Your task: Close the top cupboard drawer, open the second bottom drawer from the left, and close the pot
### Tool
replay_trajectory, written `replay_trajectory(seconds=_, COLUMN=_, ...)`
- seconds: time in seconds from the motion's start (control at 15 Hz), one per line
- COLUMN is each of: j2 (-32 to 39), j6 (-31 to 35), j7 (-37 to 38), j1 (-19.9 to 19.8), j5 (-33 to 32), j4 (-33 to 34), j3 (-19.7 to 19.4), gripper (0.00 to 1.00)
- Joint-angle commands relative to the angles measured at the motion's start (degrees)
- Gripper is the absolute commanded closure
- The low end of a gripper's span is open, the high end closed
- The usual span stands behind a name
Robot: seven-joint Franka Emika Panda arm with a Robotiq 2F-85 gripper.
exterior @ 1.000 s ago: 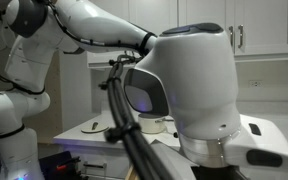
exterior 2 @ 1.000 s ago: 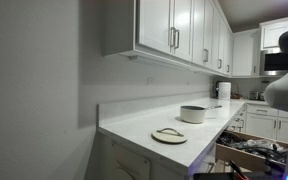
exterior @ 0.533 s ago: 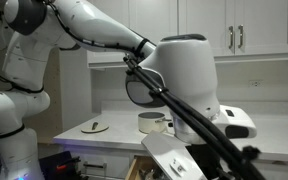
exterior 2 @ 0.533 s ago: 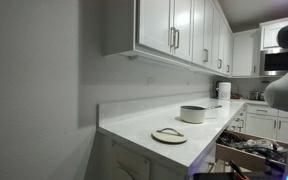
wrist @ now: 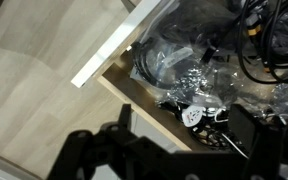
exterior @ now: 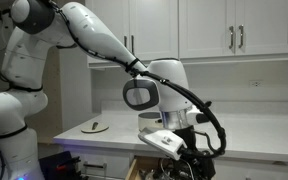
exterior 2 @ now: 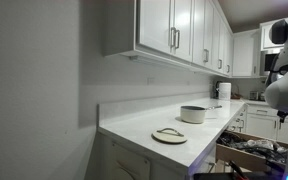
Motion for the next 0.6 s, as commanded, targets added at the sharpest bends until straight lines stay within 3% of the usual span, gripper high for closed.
replay_trajectory(seconds=0.0, j2=-5.12, j6=0.16, j7=3.39, j1=3.76, j5=-6.77, j4=-5.36, j3=-0.50, gripper=0.00)
replay_trajectory(seconds=0.53, j2=-12.23, j6=-0.15, j7=10.60, j1=11.67, j5=-20.20, j4=-13.62, j3=-1.44, gripper=0.00)
